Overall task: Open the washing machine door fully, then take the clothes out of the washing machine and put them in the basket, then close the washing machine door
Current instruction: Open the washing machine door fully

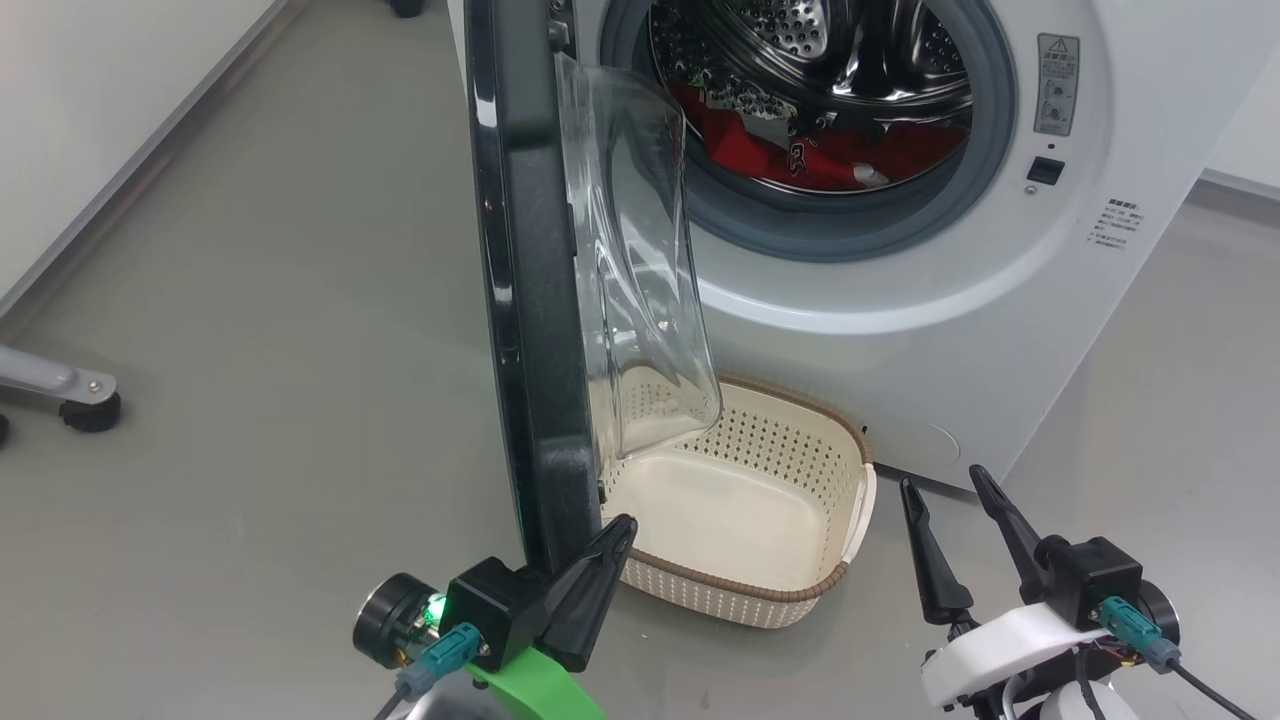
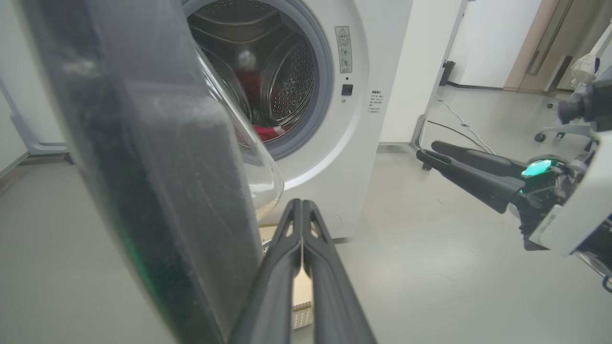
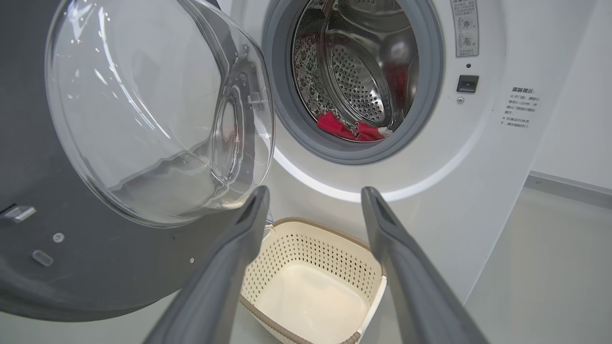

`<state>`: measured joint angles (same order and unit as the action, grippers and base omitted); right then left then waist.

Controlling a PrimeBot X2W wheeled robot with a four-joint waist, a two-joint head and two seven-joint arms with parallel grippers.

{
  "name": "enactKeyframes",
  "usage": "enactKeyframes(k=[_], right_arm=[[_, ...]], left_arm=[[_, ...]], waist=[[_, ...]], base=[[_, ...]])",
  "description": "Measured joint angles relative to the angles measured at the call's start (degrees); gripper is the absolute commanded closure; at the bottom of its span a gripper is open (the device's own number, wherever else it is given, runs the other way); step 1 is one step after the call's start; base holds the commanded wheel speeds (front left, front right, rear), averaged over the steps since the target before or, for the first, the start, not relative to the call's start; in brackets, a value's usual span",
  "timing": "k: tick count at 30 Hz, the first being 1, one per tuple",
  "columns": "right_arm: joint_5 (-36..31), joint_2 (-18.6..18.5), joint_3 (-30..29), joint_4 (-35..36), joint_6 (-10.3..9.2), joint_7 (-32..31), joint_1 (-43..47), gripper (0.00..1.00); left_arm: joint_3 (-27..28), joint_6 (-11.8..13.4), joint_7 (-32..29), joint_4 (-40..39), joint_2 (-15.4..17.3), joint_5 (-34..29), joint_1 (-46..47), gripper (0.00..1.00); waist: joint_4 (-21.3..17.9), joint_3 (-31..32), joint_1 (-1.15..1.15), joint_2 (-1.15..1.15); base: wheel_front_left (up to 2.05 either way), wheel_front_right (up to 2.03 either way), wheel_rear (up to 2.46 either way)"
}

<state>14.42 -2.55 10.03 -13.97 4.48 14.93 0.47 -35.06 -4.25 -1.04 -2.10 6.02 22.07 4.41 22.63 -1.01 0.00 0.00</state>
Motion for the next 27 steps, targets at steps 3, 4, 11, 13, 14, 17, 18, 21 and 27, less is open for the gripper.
enactKeyframes(k=[3, 4, 11, 13, 14, 17, 18, 21, 27], right_arm=[[0.01, 0.0, 0.01, 0.02, 0.0, 0.0, -0.02, 0.0], [0.07, 0.0, 0.01, 0.02, 0.0, 0.0, -0.03, 0.0], [0.09, 0.0, -0.02, 0.02, 0.0, 0.0, -0.12, 0.0], [0.09, 0.0, -0.07, 0.02, 0.01, 0.0, -0.16, 0.0], [0.09, 0.0, -0.08, 0.03, 0.01, 0.0, -0.19, 0.0], [0.09, 0.0, -0.12, 0.03, 0.01, 0.0, -0.25, 0.0], [0.09, 0.0, -0.12, 0.03, 0.01, 0.0, -0.27, 0.0], [0.09, 0.0, -0.11, 0.03, 0.08, 0.0, -0.34, 0.0], [0.07, 0.0, 0.25, -0.01, 0.51, 0.0, -0.55, 0.0]], left_arm=[[0.58, 0.44, 0.0, 0.47, 0.09, 0.0, 0.03, 1.0], [0.75, 0.47, 0.0, 0.62, 0.09, 0.0, 0.05, 1.0], [1.46, 1.01, 0.01, 1.65, 0.12, 0.0, 0.14, 1.0], [1.67, 1.22, 0.01, 1.85, 0.11, 0.01, 0.19, 1.0], [1.75, 1.48, 0.01, 1.98, 0.11, 0.01, 0.22, 1.0], [2.11, 1.58, 0.09, 2.35, 0.05, 0.02, 0.24, 1.0], [2.23, 1.75, 0.1, 2.47, 0.01, 0.03, 0.24, 1.0], [2.63, 2.22, 0.18, 2.85, -0.2, 0.09, 0.24, 1.0], [3.46, 2.91, 0.68, 3.38, -0.47, 0.13, 0.24, 1.0]], waist=[[0.02, -0.3, 0.0, 0.0], [0.03, -0.39, 0.0, 0.0], [0.07, -0.86, 0.0, 0.0], [0.09, -0.95, 0.0, 0.0], [0.1, -0.99, 0.0, 0.0], [0.14, -1.08, 0.0, 0.0], [0.15, -1.11, 0.0, 0.0], [0.17, -1.14, 0.0, 0.0], [0.2, -1.18, 0.0, 0.0]], base=[[0.0, 0.0, 0.0], [0.0, 0.0, 0.0], [0.0, 0.0, 0.0], [0.0, 0.0, 0.0], [0.0, 0.0, 0.0], [0.0, 0.0, 0.0], [0.0, 0.0, 0.0], [0.0, 0.0, 0.0], [0.0, 0.0, 0.0]])
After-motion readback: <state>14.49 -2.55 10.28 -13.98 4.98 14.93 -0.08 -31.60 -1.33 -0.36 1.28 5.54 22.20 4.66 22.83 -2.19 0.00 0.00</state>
